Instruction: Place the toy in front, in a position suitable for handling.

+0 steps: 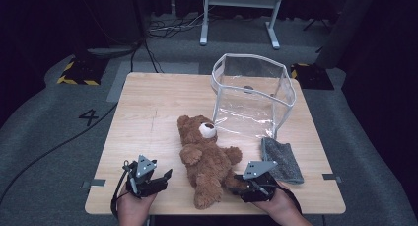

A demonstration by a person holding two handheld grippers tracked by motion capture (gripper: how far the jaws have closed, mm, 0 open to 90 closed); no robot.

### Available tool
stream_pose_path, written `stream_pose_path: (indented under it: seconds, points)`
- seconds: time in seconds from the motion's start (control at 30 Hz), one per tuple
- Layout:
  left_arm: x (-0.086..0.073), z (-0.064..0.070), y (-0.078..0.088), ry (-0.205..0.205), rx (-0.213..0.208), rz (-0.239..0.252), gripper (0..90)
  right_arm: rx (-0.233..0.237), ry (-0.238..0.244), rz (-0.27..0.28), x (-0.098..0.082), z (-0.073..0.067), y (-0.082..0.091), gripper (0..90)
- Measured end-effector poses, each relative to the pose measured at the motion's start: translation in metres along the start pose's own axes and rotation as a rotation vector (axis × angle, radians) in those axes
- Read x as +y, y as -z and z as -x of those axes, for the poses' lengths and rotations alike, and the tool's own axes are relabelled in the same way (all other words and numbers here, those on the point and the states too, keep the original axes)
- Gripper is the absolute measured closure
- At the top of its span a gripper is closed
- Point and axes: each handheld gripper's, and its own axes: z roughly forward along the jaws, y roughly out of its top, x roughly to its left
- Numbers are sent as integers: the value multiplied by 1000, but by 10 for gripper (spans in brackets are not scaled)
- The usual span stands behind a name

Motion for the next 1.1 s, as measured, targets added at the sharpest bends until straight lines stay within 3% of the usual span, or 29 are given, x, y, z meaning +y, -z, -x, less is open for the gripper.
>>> stream_pose_path:
  seconds: [0.1, 0.23, 0.47, 0.73, 0.9, 1.1]
  points:
    - [-2, -4, -1, 13, 1, -1, 350, -12, -23, -12, -6, 8, 0, 585]
    - [-3, -5, -2, 16, 3, 0, 349, -43, -16, -23, -14, 16, 7, 609]
    - [-1, -5, -4, 11, 0, 0, 349, -115, -26, -24, -27, 36, 22, 558]
    - [3, -3, -4, 5, -4, 12, 348, -216, -1, -69, -28, 63, 32, 516]
    - [10, -2, -5, -2, -23, 19, 345, -262, -69, -46, -31, 82, 40, 473]
    - [33, 4, -9, -20, -62, 42, 338, -253, -99, -25, -31, 82, 43, 449]
